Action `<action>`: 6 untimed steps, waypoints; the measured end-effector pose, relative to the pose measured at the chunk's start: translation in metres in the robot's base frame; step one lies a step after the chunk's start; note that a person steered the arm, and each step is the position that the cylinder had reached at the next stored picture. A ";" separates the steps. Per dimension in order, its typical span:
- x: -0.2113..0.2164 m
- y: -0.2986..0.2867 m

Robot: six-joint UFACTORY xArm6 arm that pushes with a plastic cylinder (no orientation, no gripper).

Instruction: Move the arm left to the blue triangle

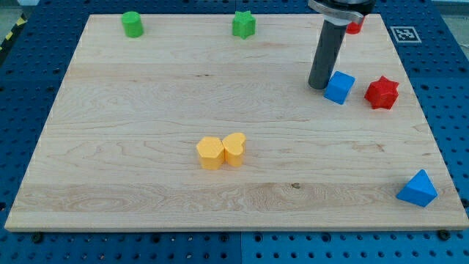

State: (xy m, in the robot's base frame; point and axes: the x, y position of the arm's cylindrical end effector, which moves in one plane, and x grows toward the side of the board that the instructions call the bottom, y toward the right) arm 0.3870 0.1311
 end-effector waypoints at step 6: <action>0.196 0.050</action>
